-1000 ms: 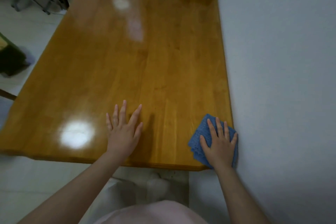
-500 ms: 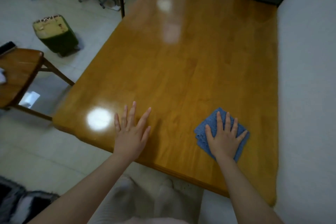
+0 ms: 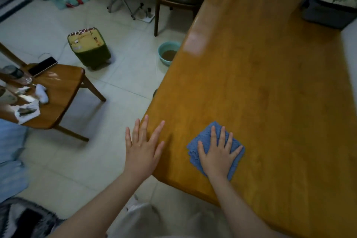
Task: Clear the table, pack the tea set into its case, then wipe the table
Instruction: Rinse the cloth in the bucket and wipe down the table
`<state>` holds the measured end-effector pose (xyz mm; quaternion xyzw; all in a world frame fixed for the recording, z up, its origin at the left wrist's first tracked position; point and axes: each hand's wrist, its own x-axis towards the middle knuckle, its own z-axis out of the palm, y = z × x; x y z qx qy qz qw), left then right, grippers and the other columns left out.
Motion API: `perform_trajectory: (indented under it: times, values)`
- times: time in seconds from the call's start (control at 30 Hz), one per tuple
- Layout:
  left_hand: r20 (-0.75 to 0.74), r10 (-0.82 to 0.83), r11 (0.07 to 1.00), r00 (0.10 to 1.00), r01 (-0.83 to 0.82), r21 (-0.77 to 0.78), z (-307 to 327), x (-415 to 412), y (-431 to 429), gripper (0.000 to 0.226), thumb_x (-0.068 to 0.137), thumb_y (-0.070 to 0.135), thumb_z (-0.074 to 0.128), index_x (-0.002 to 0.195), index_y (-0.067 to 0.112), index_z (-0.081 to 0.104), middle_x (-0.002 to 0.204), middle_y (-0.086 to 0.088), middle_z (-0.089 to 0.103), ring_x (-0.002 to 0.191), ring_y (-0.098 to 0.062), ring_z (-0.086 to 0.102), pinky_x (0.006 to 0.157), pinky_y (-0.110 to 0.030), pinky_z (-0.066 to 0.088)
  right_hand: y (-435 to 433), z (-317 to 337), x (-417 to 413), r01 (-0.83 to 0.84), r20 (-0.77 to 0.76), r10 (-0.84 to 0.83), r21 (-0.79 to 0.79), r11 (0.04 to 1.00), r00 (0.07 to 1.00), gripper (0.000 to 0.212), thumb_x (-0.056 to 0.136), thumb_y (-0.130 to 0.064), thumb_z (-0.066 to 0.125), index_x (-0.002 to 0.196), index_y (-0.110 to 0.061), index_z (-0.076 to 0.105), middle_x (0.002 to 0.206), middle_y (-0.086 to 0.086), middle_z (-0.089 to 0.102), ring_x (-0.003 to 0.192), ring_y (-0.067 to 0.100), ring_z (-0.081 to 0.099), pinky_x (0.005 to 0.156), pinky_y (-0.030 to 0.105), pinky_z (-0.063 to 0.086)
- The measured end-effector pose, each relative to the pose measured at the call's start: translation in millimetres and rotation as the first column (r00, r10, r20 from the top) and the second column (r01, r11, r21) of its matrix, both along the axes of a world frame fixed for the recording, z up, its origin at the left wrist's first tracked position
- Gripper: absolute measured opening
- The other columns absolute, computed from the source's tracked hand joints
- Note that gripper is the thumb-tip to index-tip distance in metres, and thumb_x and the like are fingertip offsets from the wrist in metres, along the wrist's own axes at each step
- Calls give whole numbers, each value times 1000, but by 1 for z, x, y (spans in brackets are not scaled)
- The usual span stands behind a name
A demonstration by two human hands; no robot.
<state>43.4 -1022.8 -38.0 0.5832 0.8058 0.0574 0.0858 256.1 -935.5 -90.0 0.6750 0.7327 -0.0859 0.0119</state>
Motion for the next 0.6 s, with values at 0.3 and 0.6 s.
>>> perform_trajectory:
  times: [0.3,0.6]
  values:
    - [21,-81,997,996,81,13,-8,-107,11,56,97,54,22,151,42,16,161,-9,13,148,-33,10,115,-53,1,-3,-3,-137,72,-8,-72,-6,997,997,81,88,-74,17,155,-29,19,163,3,12,150,32,8,113,68,-1]
    - [11,-68,998,998,68,-7,-9,-171,63,58,96,54,20,152,43,6,162,-7,3,148,-29,-3,117,-55,2,38,0,-195,82,-51,-80,23,996,995,64,94,-55,20,150,-29,34,159,3,27,147,33,20,112,69,5]
